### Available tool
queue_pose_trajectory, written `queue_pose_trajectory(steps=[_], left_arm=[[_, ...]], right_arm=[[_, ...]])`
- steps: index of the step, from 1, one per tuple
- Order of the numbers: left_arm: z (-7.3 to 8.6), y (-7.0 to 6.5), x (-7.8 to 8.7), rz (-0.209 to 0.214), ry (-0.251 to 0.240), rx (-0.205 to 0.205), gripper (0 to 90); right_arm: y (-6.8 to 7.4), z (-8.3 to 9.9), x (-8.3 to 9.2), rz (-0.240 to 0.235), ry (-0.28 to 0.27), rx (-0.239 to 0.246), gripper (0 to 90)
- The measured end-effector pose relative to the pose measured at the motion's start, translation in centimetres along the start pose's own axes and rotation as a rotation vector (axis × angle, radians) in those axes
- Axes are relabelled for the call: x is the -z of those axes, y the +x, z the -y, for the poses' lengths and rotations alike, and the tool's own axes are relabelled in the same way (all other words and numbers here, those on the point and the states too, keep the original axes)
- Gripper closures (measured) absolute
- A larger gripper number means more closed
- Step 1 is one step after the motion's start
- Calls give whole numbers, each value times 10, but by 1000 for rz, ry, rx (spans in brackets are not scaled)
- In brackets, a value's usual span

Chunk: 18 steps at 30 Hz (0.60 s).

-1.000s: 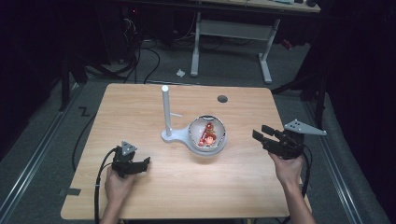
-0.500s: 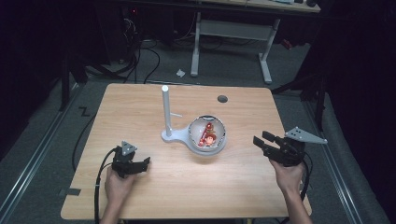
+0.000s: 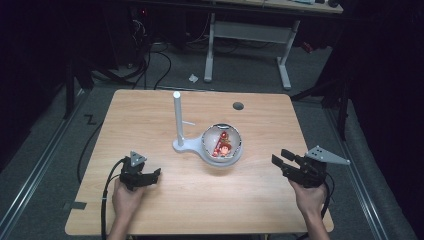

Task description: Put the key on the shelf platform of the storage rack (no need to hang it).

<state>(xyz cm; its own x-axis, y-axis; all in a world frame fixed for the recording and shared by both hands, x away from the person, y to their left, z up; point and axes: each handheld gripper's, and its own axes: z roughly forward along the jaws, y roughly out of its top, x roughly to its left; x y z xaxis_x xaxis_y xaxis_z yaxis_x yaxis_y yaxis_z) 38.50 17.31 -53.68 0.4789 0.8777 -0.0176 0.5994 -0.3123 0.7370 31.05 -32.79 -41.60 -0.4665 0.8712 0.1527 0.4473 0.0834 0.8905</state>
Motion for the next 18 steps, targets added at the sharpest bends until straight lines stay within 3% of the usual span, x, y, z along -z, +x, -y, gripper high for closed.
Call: queue_pose_trajectory(steps=[18], left_arm=[[0,0,0,1,1,0,218]], right_arm=[[6,20,-23,-9,28,-14,516]])
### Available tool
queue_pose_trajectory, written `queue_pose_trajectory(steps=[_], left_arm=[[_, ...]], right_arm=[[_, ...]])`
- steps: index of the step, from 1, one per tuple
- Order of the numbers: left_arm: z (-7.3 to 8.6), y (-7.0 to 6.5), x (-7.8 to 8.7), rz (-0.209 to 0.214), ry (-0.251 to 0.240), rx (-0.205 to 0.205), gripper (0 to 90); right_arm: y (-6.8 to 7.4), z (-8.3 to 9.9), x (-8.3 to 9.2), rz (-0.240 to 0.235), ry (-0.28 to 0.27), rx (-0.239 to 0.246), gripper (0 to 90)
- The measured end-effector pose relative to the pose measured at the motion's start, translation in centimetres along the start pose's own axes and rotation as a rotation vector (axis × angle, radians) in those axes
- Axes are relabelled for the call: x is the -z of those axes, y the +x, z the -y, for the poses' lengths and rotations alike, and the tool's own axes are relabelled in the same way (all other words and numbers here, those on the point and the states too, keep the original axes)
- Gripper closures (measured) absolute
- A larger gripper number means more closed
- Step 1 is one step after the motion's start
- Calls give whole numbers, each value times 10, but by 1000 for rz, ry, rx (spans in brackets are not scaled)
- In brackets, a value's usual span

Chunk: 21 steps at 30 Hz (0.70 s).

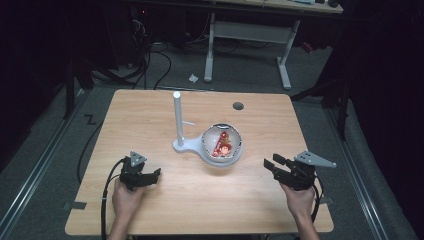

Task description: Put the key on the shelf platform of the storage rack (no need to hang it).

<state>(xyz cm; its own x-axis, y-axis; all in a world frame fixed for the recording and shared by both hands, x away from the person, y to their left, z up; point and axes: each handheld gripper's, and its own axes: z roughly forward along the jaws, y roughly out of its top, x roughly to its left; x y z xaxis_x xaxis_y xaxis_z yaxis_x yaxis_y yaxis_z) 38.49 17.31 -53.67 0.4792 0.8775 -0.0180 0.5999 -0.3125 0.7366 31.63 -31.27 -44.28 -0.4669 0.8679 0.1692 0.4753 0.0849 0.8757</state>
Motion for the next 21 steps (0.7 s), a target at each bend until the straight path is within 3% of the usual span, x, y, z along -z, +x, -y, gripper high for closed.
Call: queue_pose_trajectory(steps=[21], left_arm=[[0,0,0,0,0,1,218]], right_arm=[[-4,25,-28,12,67,-22,518]])
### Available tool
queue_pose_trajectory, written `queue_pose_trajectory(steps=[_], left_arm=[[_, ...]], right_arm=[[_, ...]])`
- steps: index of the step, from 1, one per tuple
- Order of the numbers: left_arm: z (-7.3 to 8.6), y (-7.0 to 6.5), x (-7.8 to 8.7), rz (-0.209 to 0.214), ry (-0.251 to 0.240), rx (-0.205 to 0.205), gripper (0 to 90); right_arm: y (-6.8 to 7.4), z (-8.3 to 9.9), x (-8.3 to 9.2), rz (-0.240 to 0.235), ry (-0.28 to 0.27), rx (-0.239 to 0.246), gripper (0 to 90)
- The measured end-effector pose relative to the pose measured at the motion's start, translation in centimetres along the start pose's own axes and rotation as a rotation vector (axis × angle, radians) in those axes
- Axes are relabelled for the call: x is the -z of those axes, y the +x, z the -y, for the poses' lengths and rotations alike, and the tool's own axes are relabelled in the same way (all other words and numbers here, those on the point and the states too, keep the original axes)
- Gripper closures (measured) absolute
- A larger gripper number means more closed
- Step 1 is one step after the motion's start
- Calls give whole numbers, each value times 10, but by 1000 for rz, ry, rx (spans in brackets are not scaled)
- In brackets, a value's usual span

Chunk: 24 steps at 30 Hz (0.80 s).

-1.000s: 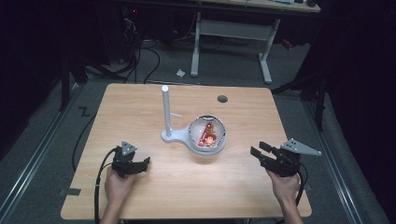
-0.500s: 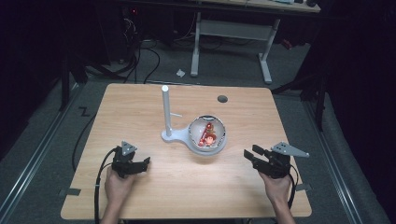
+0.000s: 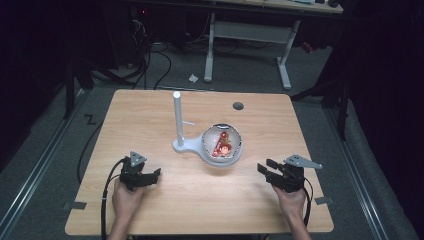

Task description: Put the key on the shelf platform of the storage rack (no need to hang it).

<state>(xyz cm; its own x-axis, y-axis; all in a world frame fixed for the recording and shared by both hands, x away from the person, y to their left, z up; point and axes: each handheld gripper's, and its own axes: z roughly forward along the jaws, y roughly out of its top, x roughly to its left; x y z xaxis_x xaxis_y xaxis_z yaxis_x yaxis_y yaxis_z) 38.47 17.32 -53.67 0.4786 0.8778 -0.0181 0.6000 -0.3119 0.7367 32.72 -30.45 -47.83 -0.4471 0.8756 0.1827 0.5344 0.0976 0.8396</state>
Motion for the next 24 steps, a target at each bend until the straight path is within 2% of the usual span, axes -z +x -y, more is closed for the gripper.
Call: queue_pose_trajectory(steps=[10,19,24], left_arm=[[0,0,0,0,0,0,218],[0,0,0,0,0,0,218],[0,0,0,0,0,1,217]], right_arm=[[-6,11,-14,14,32,-19,518],[-11,15,-29,38,63,-13,518],[-12,19,-38,63,97,-4,502]])
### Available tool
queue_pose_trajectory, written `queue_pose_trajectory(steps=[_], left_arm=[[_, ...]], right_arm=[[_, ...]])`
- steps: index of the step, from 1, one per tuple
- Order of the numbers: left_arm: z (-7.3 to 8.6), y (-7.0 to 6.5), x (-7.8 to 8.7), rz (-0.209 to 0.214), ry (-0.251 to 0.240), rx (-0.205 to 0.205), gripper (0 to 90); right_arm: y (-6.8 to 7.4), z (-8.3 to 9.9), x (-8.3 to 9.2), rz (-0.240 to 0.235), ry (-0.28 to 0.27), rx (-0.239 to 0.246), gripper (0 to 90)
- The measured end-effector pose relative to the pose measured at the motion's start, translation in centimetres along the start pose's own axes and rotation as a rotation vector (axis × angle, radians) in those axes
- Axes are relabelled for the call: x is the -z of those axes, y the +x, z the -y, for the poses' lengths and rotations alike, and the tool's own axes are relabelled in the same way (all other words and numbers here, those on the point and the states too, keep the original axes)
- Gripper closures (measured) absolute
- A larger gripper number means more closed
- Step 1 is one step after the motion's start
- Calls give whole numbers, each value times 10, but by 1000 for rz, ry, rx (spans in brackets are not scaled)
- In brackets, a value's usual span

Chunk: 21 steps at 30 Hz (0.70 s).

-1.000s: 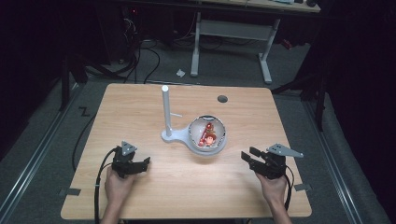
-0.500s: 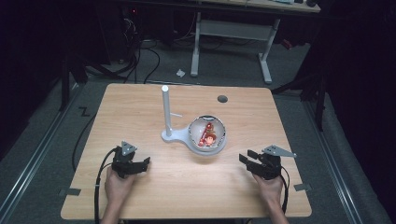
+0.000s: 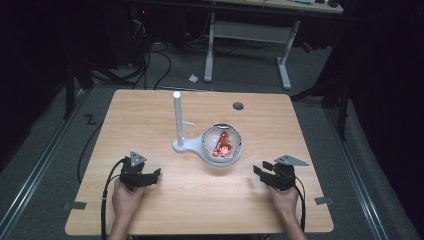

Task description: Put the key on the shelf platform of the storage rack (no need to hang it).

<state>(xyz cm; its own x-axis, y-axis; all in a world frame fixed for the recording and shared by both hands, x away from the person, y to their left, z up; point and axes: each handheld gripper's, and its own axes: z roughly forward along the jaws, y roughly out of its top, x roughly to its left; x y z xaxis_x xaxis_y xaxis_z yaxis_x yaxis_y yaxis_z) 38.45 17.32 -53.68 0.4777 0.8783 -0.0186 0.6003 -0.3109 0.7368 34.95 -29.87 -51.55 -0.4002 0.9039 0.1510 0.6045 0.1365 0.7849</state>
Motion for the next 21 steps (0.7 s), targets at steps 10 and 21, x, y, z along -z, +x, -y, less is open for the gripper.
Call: queue_pose_trajectory(steps=[10,21], left_arm=[[0,0,0,0,0,0,217],[0,0,0,1,0,0,217]], right_arm=[[1,3,-13,52,54,37,480],[3,5,-19,111,90,74,428]])
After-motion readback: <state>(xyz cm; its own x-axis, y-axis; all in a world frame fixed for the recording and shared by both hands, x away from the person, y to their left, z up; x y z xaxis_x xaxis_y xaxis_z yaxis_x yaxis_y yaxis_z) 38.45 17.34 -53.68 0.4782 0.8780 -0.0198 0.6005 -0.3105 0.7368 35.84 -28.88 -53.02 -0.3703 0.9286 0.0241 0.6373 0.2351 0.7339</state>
